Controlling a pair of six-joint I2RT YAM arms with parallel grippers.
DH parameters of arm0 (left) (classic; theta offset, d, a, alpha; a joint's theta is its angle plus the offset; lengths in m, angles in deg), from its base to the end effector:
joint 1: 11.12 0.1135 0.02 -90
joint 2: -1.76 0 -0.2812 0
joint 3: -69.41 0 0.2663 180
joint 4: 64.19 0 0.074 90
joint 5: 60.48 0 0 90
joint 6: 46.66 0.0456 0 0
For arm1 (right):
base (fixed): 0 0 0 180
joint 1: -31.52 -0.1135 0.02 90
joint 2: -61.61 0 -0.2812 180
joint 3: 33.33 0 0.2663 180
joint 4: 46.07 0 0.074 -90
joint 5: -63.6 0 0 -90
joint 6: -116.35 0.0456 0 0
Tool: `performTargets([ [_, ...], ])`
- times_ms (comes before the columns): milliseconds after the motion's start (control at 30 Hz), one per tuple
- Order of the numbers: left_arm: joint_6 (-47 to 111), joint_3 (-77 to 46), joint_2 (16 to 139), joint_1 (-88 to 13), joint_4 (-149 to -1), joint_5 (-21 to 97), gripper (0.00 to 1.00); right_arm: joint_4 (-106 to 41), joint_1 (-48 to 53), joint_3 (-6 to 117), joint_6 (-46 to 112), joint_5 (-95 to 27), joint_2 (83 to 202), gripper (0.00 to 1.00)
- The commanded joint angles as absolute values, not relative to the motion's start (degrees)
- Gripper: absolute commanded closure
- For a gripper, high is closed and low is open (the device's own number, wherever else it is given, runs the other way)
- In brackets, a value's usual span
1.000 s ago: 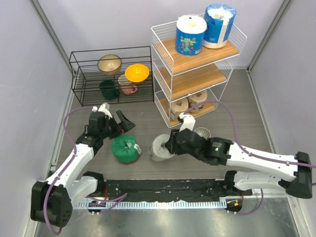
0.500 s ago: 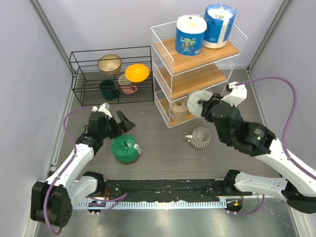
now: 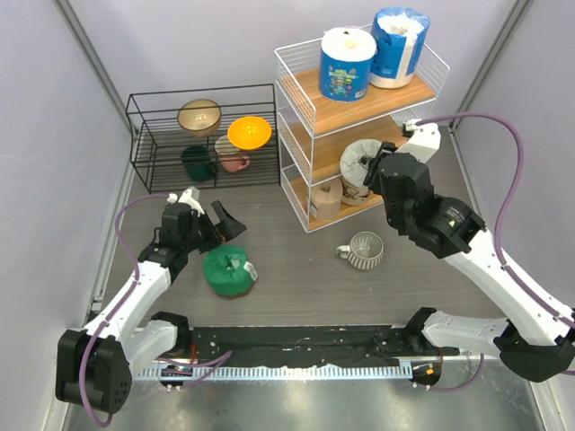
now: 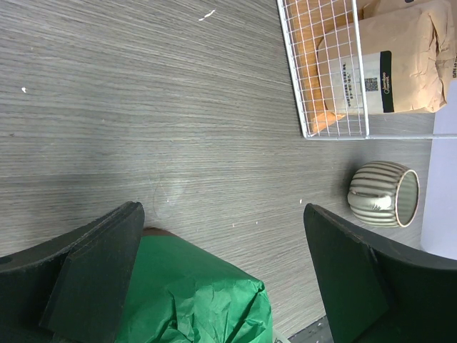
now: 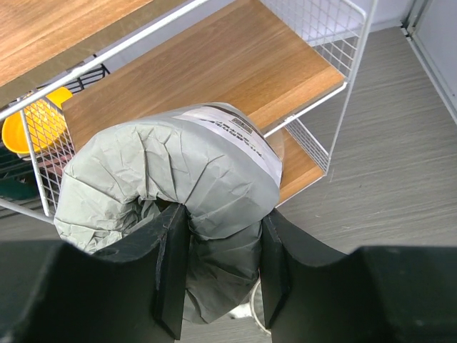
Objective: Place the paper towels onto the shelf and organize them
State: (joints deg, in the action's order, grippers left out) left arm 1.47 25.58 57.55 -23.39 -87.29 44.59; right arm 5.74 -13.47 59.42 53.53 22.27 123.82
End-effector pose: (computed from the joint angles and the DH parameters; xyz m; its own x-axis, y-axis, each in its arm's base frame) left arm 0.2115 -0.0581 0.2231 -0.6938 -0.5087 -0.5099 -0.0670 0.7504 -0.6576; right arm 0.1765 0.1280 0.4598 -0.2154 0.2112 -0.9534 0.1421 0.9727 0.1833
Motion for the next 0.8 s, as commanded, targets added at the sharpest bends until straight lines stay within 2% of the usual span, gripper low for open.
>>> performTargets([
  [0,1.2,25.2,57.6,-23.6,-85.6,45.6,0.0,-1.3,-10.8,62.2,51.7,17.1,123.3,0.62],
  [500,1.0,25.3,57.6,-23.6,-85.2,46.0,0.0,-4.0,-1.1,64.4,52.9,1.6,128.4,0.62],
  [767,1.0,25.2,57.8,-23.5,-85.0,46.0,0.0,-5.8,0.6,64.6,53.2,-0.6,129.5,0.63],
])
